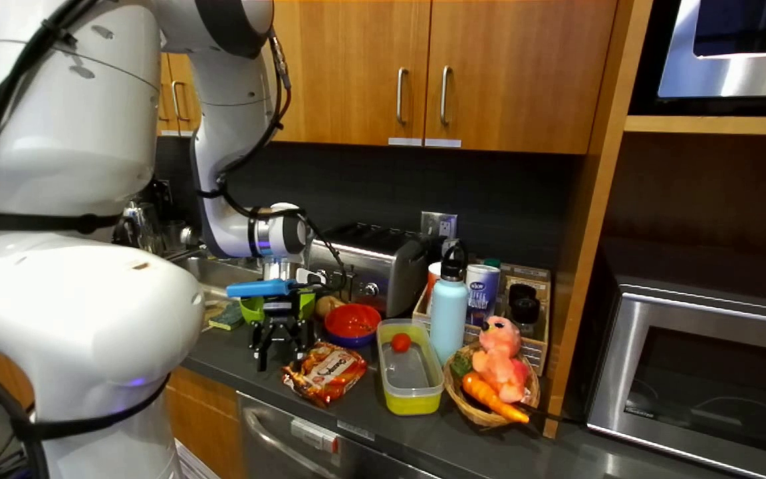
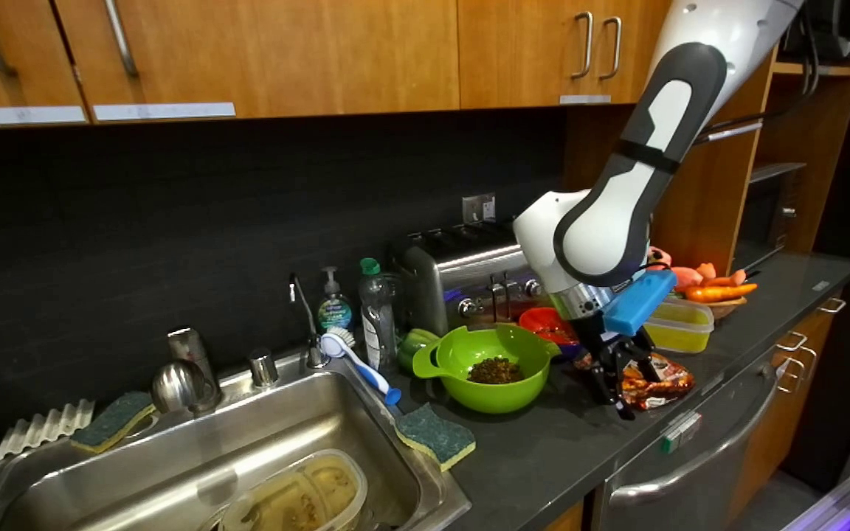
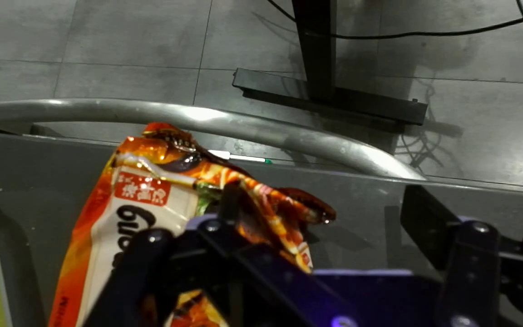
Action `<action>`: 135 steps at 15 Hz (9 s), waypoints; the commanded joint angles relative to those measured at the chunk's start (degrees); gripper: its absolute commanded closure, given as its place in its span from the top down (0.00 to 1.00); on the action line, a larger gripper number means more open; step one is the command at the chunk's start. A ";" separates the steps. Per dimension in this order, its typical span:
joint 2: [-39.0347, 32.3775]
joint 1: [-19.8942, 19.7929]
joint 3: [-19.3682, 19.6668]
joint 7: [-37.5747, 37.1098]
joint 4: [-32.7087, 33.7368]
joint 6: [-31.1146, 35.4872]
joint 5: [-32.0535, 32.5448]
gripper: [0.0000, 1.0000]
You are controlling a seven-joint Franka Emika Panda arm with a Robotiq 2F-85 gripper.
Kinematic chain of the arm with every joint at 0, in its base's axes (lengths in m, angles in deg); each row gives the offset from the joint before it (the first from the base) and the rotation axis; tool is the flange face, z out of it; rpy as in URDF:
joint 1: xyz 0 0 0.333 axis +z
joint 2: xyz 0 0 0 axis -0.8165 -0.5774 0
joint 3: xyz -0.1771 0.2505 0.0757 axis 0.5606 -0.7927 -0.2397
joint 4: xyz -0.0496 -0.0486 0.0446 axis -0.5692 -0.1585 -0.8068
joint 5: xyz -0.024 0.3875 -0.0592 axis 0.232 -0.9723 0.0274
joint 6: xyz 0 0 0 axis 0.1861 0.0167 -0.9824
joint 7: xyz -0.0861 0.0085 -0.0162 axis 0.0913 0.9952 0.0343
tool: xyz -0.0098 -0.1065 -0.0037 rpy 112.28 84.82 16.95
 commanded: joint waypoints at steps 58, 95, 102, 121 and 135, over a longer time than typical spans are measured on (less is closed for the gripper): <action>63.47 -11.78 -2.23 -5.07 -17.00 -9.88 -0.93 0.00; 62.41 -16.30 -0.32 -3.83 -17.07 -14.38 -3.60 1.00; 55.22 -15.53 0.47 -3.85 -18.12 -16.98 -5.54 1.00; 54.27 -13.61 -3.99 -7.99 -14.76 -24.67 -3.70 1.00; 41.12 -16.03 -4.82 -28.48 -7.08 -13.28 -8.69 1.00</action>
